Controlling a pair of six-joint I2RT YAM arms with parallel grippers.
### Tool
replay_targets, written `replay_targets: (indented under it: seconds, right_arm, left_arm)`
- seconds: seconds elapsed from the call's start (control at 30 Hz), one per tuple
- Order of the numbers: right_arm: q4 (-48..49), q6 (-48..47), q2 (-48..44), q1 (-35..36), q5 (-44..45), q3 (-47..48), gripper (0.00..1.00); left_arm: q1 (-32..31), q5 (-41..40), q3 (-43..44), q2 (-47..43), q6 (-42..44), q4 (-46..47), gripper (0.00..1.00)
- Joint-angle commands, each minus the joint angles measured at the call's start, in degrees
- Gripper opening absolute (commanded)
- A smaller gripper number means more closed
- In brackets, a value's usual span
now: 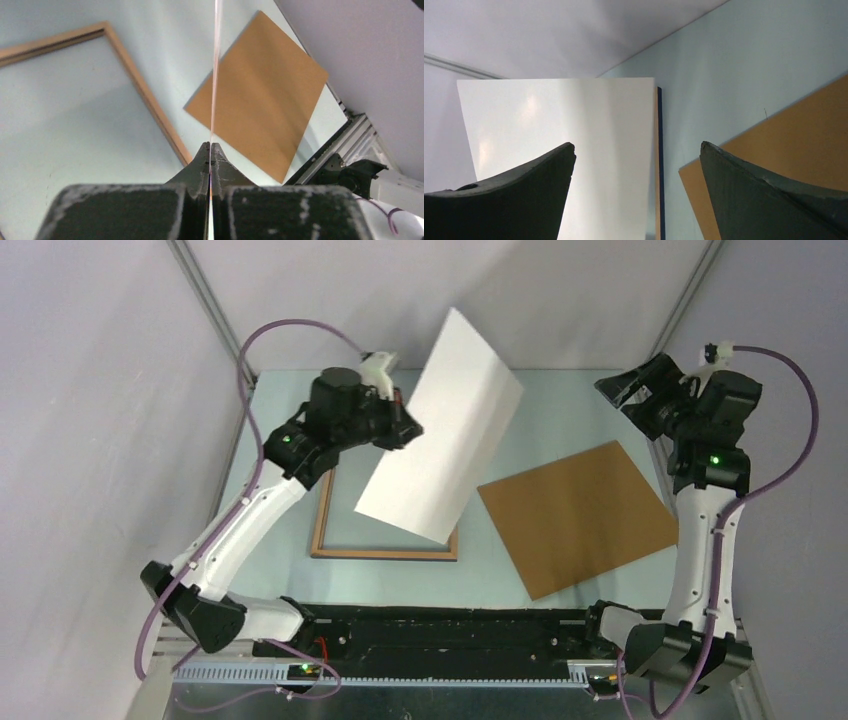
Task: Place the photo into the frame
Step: Turn over the photo from the photo frame.
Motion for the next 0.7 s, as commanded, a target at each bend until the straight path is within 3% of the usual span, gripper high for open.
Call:
replay_targets:
  seconds: [0.0, 0.17, 0.33, 0.67]
  right_arm:
    - [2.31, -3.69, 2.63, 3.26, 3.81, -0.67, 0.99]
    - [3.18, -5.31, 3.91, 5.63, 5.53, -3.04, 0.99]
    - [3.47, -6.31, 4.11, 7.24, 6.76, -4.57, 0.99]
    - [3.29, -7.75, 4.21, 8.82, 7.71, -6.4, 0.99]
  left_arm:
    - [9.92, 11.72, -9.51, -6.05, -8.1, 8.06, 0.0]
    - [24.54, 20.91, -18.77, -4.86, -13.28, 14.99, 0.0]
    - [34.0, 25.57, -23.1, 2.31, -16.62, 17.89, 0.0]
    - [39.69, 24.69, -22.16, 13.61, -14.57, 17.92, 0.0]
